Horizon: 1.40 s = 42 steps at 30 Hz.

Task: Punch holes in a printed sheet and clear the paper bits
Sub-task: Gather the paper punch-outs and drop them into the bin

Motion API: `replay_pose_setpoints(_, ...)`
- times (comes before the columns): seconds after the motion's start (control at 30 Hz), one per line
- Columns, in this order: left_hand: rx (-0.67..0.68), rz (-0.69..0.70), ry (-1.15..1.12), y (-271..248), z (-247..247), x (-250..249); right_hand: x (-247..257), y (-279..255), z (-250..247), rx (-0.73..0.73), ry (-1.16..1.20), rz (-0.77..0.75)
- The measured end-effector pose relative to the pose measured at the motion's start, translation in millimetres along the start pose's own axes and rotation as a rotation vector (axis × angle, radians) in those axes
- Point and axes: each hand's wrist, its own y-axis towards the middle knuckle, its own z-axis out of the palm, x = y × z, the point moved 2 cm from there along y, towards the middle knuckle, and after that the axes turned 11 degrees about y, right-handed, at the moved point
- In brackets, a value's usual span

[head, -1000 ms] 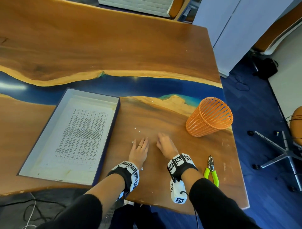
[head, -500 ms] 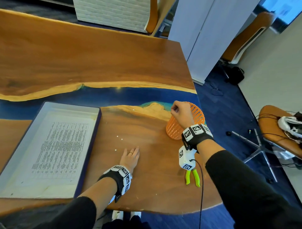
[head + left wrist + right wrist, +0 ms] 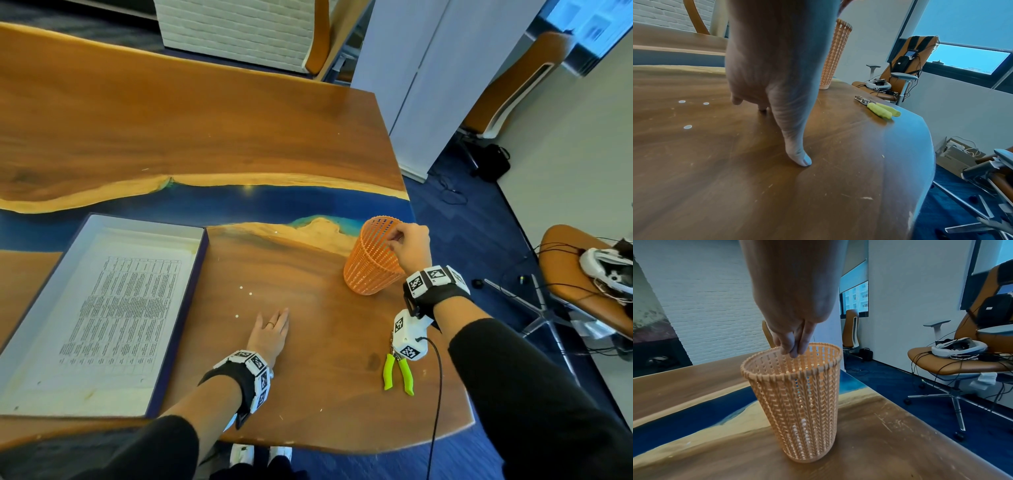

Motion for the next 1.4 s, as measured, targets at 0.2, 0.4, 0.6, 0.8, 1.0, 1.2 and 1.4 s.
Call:
replay_pose_setpoints(0.2, -0.028, -0.009, -0.022, -2, 6, 2, 14, -4, 6, -0.023, 0.011, -0.107)
replay_pose_setpoints(0.4, -0.076, -0.139, -0.199, -20, 31, 28, 55, -22, 61, 0.114, -0.009, -0.338)
replay_pose_setpoints(0.6, -0.03, -0.324, -0.372, -37, 59, 64, 76, -67, 149, 0.397, 0.02, -0.336)
replay_pose_setpoints(0.8, -0.019, -0.39, -0.412, -37, 77, 75, 86, -111, 215, 0.639, 0.008, -0.261)
replay_pose_setpoints(1.0, -0.055, -0.425, -0.385, -36, 79, 69, 88, -126, 247, 0.729, -0.031, -0.246)
replay_pose_setpoints(1.2, -0.039, -0.432, -0.393, -36, 76, 68, 90, -126, 266, 0.763, -0.053, -0.223)
replay_pose_setpoints(1.4, -0.036, -0.423, -0.411, -34, 77, 70, 91, -129, 274, 0.733, -0.146, -0.269)
